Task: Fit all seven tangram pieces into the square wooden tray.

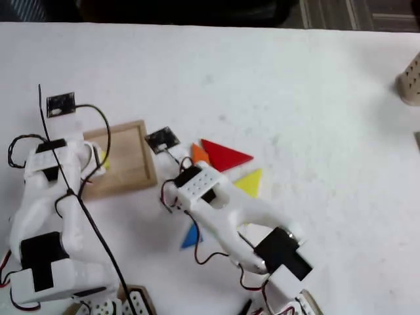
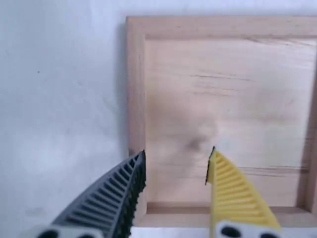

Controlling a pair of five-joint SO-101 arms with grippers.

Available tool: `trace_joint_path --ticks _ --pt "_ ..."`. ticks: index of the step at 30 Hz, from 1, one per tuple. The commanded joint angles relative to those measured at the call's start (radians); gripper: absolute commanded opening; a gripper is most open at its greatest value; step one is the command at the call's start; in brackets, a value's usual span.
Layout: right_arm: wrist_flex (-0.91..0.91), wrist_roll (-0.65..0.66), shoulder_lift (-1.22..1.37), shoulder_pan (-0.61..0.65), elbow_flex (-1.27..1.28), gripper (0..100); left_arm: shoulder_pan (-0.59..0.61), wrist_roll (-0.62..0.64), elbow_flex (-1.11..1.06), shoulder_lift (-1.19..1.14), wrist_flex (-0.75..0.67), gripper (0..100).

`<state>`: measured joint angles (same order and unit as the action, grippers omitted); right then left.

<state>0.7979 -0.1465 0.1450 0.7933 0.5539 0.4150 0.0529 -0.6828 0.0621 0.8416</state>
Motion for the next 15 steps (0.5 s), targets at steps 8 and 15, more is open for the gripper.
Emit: trace_joint_path --ticks 8,15 --pt "-0.064 0.026 0.019 -0.035 -0.003 22.3 -0.007 0.000 0.041 0.005 -0.017 23" --pt "-0.024 0.026 0.025 -0.041 -0.005 16.3 -0.007 0.000 0.041 0.005 -0.015 23"
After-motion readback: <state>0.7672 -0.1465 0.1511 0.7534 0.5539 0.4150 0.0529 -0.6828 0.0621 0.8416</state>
